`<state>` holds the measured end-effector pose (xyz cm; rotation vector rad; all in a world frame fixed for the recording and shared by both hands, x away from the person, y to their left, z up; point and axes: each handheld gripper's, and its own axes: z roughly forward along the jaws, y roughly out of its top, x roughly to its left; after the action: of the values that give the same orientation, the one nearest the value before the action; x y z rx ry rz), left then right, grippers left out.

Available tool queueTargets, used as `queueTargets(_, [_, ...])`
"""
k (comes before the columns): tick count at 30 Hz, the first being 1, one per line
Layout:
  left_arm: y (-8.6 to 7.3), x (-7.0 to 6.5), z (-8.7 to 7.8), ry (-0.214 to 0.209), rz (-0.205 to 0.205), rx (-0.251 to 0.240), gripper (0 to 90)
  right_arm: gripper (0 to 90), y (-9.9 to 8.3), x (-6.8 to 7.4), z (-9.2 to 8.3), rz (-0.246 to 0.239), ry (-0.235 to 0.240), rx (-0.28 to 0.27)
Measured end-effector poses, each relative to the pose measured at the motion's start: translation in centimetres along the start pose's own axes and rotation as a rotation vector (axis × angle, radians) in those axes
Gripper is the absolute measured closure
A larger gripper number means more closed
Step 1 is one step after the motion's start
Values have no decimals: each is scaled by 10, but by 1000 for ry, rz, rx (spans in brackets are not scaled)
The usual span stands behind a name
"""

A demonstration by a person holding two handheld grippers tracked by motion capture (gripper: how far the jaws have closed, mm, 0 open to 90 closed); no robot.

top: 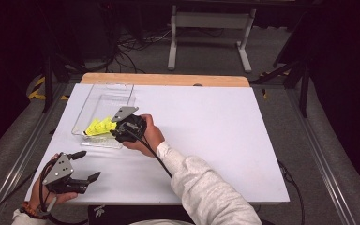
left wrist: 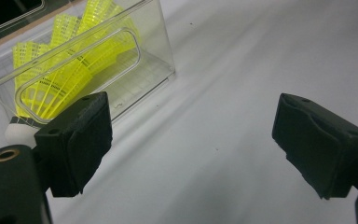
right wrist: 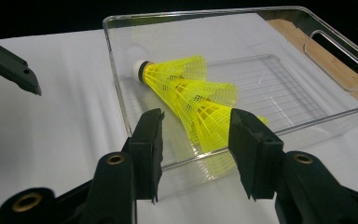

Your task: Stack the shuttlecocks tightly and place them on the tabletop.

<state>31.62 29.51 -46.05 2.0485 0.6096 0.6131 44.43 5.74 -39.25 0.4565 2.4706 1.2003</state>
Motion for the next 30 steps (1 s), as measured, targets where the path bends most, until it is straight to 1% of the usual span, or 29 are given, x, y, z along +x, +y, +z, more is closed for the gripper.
queueTargets(2, [1, 0, 1, -5, 4, 1, 132, 551, -1, 0, -2, -8, -12, -4])
queueTargets(5, [1, 0, 2, -5, 7, 3, 132, 545, -1, -1, -5, -2, -18, -15])
queueTargets(8, [1, 0, 2, -6, 2, -2, 132, 535, -2, -3, -7, 1, -15, -27])
queueTargets(9, [1, 0, 2, -6, 2, -2, 132, 534, -2, -3, -8, 2, -22, -29])
queueTargets(12, [1, 0, 2, -6, 3, -1, 132, 523, -2, -4, -9, 4, -23, -32])
queueTargets(13, [1, 0, 2, -6, 3, -2, 132, 517, -3, -4, -10, 2, -29, -33])
queueTargets(15, [1, 0, 2, -4, 2, -1, 132, 501, -4, -4, -13, -2, -22, -48])
queueTargets(18, [1, 1, 2, -4, 1, -3, 132, 488, -4, -4, -15, -7, -28, -58])
queueTargets(20, [2, 0, 3, -6, -1, -6, 132, 473, -6, -3, -17, -23, -34, -69])
queueTargets(22, [2, 1, 4, -7, 4, -4, 131, 456, -7, -2, -19, -44, -53, -71])
queueTargets(23, [2, 1, 4, -5, 7, -1, 132, 451, -8, -2, -21, -51, -54, -71])
queueTargets(30, [3, 2, 6, -12, 7, 1, 132, 399, -15, -6, -29, -45, -75, -89])
